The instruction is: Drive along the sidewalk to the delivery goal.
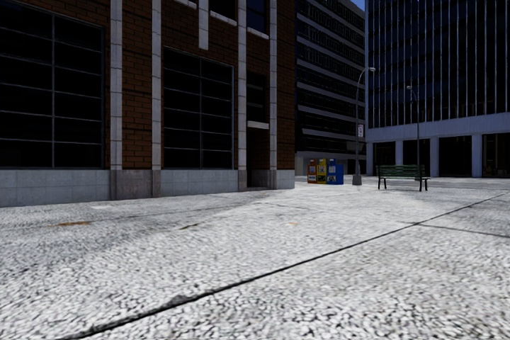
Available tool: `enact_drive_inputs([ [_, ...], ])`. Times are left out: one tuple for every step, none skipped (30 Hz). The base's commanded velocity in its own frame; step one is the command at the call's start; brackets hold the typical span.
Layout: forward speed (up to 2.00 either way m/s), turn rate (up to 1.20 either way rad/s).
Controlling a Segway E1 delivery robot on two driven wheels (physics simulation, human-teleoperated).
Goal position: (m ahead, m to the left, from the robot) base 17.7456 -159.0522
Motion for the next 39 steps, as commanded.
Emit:
enact_drive_inputs([
  [1.15,0.0],
  [1.15,0.0],
  [1.38,0.0],
  [1.45,0.0],
  [1.46,-0.02],
  [1.46,-0.02],
  [1.39,-0.15],
  [1.33,-0.2],
  [1.32,-0.21],
  [1.32,-0.21],
  [1.31,-0.22],
  [1.31,-0.22],
  [1.31,-0.24],
  [1.31,-0.24],
  [1.31,-0.25],
  [1.31,-0.27],
  [1.31,-0.28],
  [1.31,-0.28],
  [1.31,-0.28],
  [1.31,-0.29],
  [1.31,-0.29],
  [1.31,-0.29],
  [1.31,-0.29],
  [1.31,-0.29],
  [1.31,-0.29],
  [1.31,-0.29],
  [1.31,-0.29],
  [1.31,-0.32],
  [1.31,-0.36],
  [1.31,-0.37],
  [1.31,-0.37],
  [1.31,-0.37],
  [1.31,-0.37],
  [1.31,-0.37],
  [1.31,-0.37],
  [1.31,-0.37],
  [1.31,-0.37],
  [1.31,-0.37],
  [1.31,-0.37],
])
